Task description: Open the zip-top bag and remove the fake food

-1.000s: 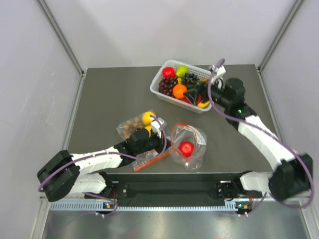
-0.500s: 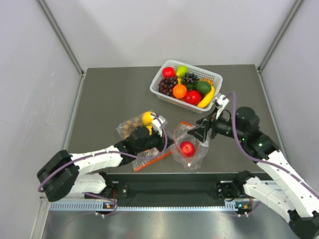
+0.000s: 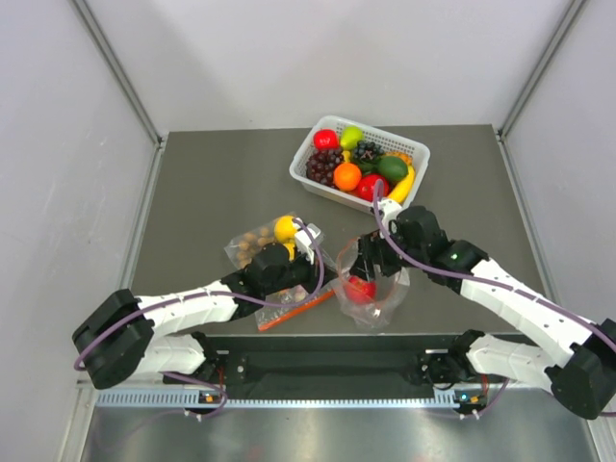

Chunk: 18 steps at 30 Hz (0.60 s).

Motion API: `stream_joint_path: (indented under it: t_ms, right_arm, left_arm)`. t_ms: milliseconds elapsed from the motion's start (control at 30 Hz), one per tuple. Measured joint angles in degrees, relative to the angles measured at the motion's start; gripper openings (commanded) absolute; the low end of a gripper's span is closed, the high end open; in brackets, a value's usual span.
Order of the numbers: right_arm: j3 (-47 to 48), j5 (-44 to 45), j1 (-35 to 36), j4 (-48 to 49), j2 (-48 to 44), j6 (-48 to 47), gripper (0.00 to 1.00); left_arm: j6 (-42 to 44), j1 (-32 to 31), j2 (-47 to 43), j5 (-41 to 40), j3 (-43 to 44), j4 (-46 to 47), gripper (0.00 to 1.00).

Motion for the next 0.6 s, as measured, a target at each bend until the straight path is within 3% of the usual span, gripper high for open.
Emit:
stream_joint_path:
  t_ms: [233, 600]
  right_arm:
    - [-0.4, 7.2, 0.2, -0.5, 0.2, 0.8, 0.75]
    - [-5.4, 15.9, 6.1, 0.7, 5.7, 4.0, 0.76]
  left_arm:
    - [0.2, 0.0, 0.0, 0.3, 0.0, 0.0, 0.0]
    - [0.5, 0.0, 0.2, 0.9, 0.0, 0.1, 0.0]
